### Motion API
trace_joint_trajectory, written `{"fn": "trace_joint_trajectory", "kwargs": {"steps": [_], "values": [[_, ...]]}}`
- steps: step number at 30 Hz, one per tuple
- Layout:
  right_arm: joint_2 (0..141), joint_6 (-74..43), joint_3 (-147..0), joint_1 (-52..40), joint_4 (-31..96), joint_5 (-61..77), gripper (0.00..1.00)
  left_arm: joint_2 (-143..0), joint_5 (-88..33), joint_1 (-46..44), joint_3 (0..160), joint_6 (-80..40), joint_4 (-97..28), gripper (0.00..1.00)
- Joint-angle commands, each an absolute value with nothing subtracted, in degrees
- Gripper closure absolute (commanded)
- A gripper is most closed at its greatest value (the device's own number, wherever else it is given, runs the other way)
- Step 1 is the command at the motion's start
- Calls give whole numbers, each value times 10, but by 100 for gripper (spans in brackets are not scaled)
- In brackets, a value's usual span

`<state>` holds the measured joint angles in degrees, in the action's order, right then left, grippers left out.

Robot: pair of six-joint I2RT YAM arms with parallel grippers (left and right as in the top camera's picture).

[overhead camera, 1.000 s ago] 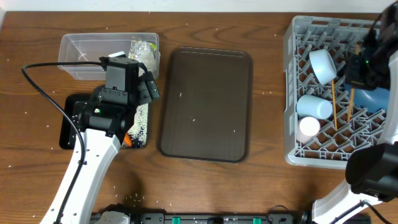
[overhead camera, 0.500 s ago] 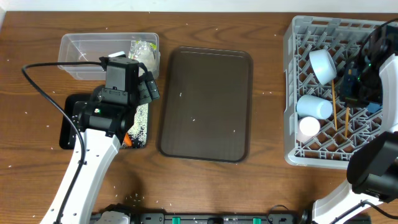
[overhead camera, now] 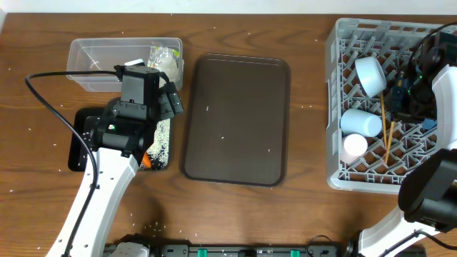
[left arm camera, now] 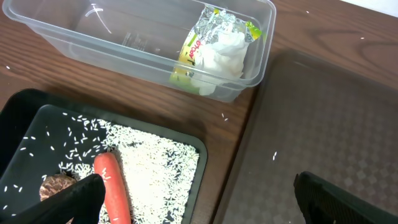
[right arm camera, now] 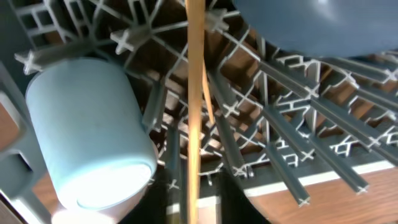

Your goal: Sort waste into correct bins and load items into the dishwasher rack

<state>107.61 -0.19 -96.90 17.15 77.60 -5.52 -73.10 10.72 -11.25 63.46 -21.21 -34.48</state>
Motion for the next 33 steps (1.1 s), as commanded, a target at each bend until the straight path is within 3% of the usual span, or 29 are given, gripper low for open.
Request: {"fn": "trace_joint_trajectory", "kwargs": {"steps": [1,2,4,9,19,20,21,22,33], "values": [[1065,5,-966,176,766,-60,53,-734,114,-110,642,-217,-345,2],[1065,5,-966,176,762,-60,43,-734,114,-110,642,-217,-345,2],[1065,5,-966,176,758,-60,35,-734,114,-110,642,-217,-345,2],[1065,5,-966,176,755,-41,27,-734,114,-110,642,-217,-345,2],[997,20,-1056,165,776,52,43,-734,114,-110,642,-217,-345,2],[978,19,-1076,165,778,52,37,-734,114,-110,642,-217,-345,2],[961,16,-1092,165,780,52,25,-734,114,-110,642,-217,-345,2],[937,13,-1109,165,778,52,1,-734,114,-110,642,-217,-345,2],[752,3,-1125,165,776,80,1,-734,114,-110,642,-217,-345,2]]}}
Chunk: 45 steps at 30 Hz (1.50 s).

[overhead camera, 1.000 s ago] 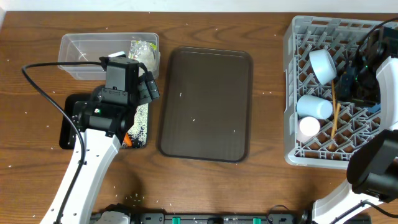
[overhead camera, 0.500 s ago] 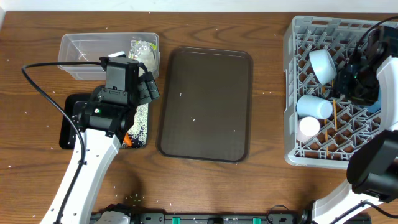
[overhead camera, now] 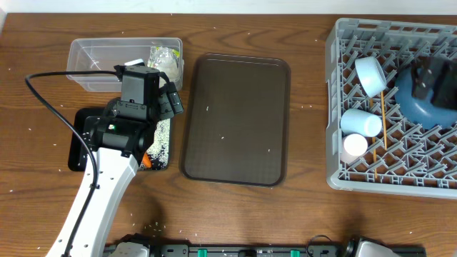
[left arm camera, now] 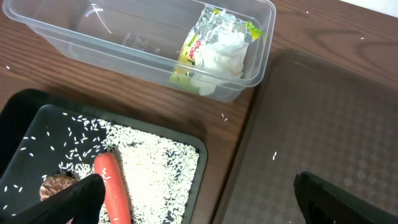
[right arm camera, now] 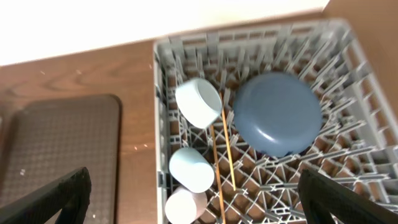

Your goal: Sort waste into correct bins and load items into the dishwasher rack

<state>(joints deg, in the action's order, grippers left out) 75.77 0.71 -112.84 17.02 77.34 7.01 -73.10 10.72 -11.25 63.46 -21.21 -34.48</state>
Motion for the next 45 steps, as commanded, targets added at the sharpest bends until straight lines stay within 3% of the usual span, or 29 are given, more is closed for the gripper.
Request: {"fn": "trace_joint_trajectory", "kwargs": {"steps": [1,21,34,37,45], "values": [[739,3,-1125,165,776,80,1,-734,114,-110,642,-217,-345,2],[619,3,-1093,130,792,79,1,-734,114,-110,642,-217,-345,2],[426,3,-783,81,784,19,1,-734,114,-110,642,-217,-345,2],[377,3,-700,76,711,18,1,-734,114,-110,642,-217,-345,2],[250,2,-418,74,329,23,1,-734,114,-110,642,-217,-345,2]]}}
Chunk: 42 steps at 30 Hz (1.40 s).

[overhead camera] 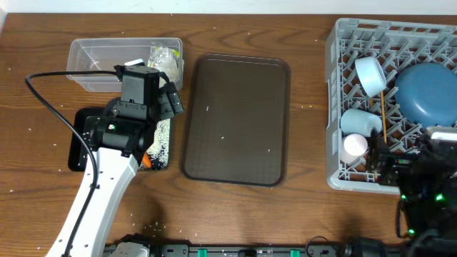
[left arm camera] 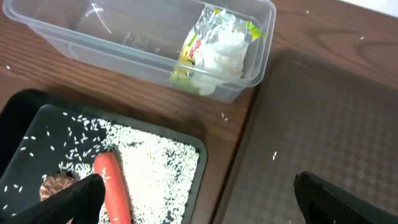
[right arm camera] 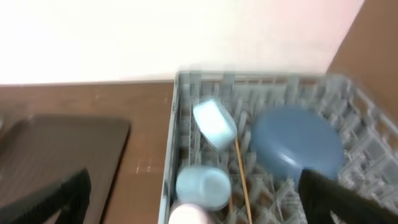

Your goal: Sort waste into correct bins and load items into the dishwasher rack

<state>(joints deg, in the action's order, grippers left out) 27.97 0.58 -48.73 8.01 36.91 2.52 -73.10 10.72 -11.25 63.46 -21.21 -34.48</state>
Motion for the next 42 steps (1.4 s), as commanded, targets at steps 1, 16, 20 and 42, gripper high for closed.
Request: {"fn": "trace_joint_trajectory", "kwargs": {"steps": [1,16,20,42], "values": [[234,2,-380,74,292,28,1,-734,114,-110,642,-217,-345,2],[0,-77,-22,74,88,35,1,-734,114,-110,642,-217,-345,2],[4,-77,-13,70,61,28,1,-734,114,-110,642,-217,-345,2],[3,-77,-3,-1,39,28,1,-734,114,-110,642,-217,-345,2]]}}
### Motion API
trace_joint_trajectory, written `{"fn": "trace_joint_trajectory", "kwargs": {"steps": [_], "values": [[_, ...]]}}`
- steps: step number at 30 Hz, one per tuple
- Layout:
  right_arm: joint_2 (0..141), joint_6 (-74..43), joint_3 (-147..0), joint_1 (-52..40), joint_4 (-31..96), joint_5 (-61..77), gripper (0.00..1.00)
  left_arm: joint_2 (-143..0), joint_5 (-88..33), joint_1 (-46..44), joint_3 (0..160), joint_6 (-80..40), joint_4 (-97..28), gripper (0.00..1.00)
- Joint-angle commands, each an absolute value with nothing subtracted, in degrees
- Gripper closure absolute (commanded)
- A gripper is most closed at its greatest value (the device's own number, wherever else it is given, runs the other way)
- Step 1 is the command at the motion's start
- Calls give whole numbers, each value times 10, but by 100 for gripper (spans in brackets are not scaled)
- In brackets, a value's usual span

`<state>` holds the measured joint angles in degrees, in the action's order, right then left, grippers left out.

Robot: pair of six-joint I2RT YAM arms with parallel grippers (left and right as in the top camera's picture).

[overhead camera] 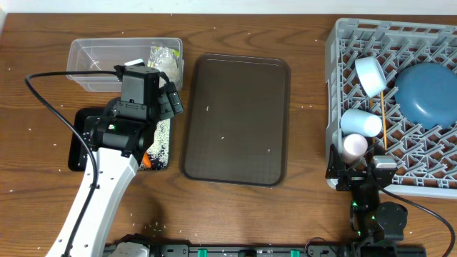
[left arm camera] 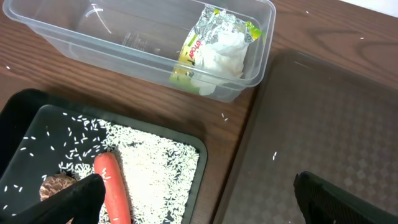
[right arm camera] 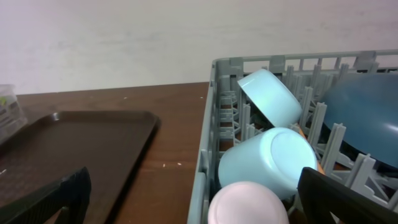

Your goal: Sort waste into correct bins and load items into the dishwasher rack

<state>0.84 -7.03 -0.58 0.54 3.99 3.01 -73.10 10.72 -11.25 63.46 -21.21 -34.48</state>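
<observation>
The grey dishwasher rack [overhead camera: 334, 107] stands at the right. It holds a light blue bowl [overhead camera: 371, 73], a dark blue dish [overhead camera: 428, 84], a light blue cup [overhead camera: 360, 123], a pink cup [overhead camera: 355, 146] and wooden chopsticks [overhead camera: 384, 121]. My right gripper [right arm camera: 193, 208] is open and low at the rack's near left corner, with the pink cup [right arm camera: 249, 202] just ahead of it. A clear bin [left arm camera: 124, 37] holds a foil wrapper [left arm camera: 217, 46]. A black tray [left arm camera: 25, 109] holds rice and a red stick [left arm camera: 112, 186]. My left gripper [left arm camera: 196, 205] is open above that tray's right edge.
A brown serving tray [overhead camera: 235, 118] lies in the middle between the bins and the rack. A few rice grains are scattered over the wooden table [overhead camera: 307, 200]. A black cable [overhead camera: 50, 107] loops from the left arm.
My right gripper has moved left and down, from the rack's front right to its near left corner, and now looks level across the rack. The left arm has not moved.
My right gripper was first down inside the rack, close over the chopsticks. Then it was high above the rack, with the chopsticks lying in it. Later it was at the rack's front, and now it is low at the near left corner. The left gripper stayed open throughout.
</observation>
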Motion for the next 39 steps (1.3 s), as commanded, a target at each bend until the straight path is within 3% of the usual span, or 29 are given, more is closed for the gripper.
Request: {"fn": "trace_joint_trajectory", "kwargs": {"steps": [1,23,28,39], "values": [[3,-77,-3,-1,39,28,1,-734,114,-110,642,-217,-345,2],[3,-77,-3,-1,39,28,1,-731,143,-110,642,-217,-355,2],[3,-77,-3,-1,39,28,1,-655,142,-105,612,-215,-352,2],[3,-77,-3,-1,39,28,1,-397,-62,8,353,-29,-102,2]]}}
